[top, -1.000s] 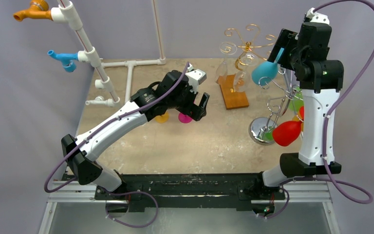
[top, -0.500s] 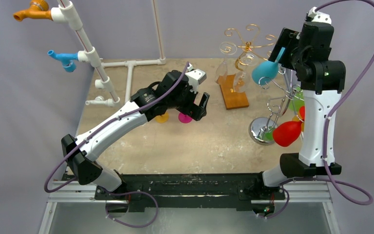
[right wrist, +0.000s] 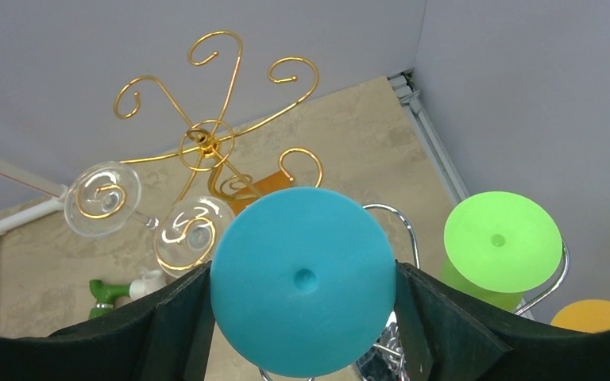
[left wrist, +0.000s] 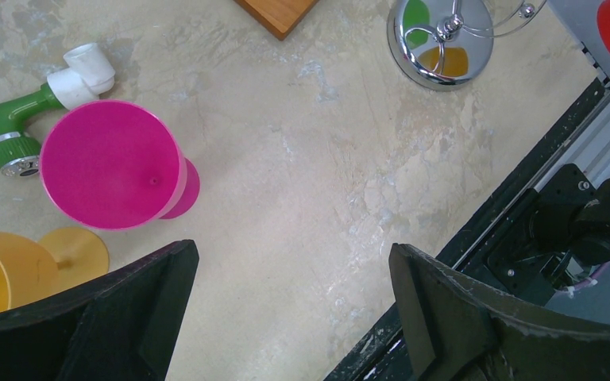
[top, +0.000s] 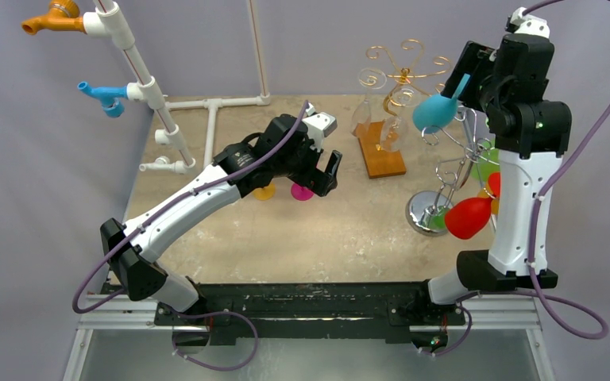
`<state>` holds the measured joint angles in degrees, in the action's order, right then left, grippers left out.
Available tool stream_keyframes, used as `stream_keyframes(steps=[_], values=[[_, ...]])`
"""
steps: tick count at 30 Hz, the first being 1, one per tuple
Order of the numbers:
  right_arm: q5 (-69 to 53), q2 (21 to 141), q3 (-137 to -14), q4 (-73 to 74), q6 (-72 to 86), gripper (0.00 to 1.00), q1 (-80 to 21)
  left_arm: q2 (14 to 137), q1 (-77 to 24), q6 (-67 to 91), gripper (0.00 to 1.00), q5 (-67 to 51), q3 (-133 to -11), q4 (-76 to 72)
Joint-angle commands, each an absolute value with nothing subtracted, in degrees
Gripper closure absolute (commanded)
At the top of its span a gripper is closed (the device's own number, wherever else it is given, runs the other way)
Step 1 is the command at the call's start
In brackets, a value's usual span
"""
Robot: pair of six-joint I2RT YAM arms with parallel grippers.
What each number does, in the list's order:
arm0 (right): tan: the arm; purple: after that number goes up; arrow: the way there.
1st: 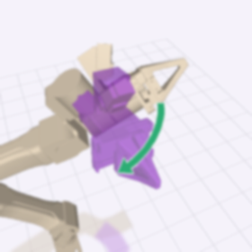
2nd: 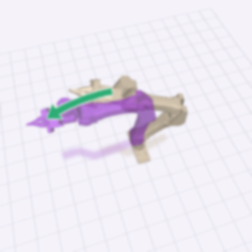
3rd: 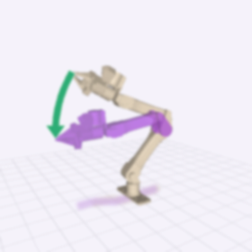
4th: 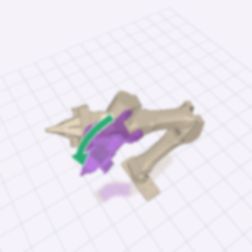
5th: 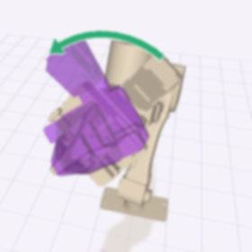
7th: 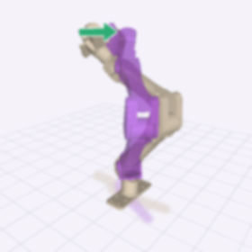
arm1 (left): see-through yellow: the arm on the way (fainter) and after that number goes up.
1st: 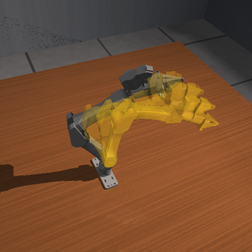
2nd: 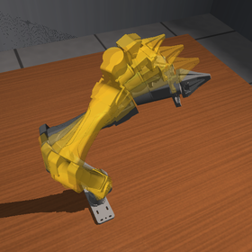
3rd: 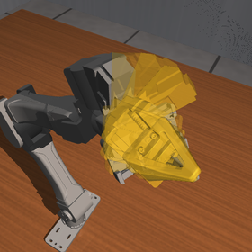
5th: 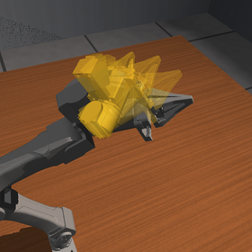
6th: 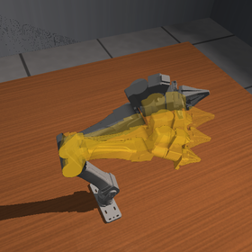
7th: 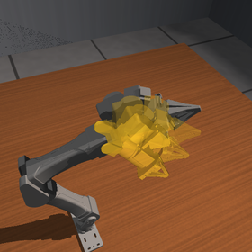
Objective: Take the wine glass off the wine glass rack
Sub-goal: Pick up the wine glass from the wine rack.
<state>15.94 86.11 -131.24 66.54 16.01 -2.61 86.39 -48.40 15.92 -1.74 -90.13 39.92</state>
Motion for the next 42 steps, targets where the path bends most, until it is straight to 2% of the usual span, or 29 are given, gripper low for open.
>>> stream_keyframes(steps=[1, 42], values=[[18.1, 84.4, -133.6, 66.8, 15.0, 0.49, -2.5, 86.7, -48.3, 17.0, 0.00, -1.8, -92.2, 37.6], [19.4, 83.2, -135.1, 65.1, 15.4, 0.48, -2.5, 87.2, -48.3, 17.7, 0.00, -1.8, -91.8, 36.7]])
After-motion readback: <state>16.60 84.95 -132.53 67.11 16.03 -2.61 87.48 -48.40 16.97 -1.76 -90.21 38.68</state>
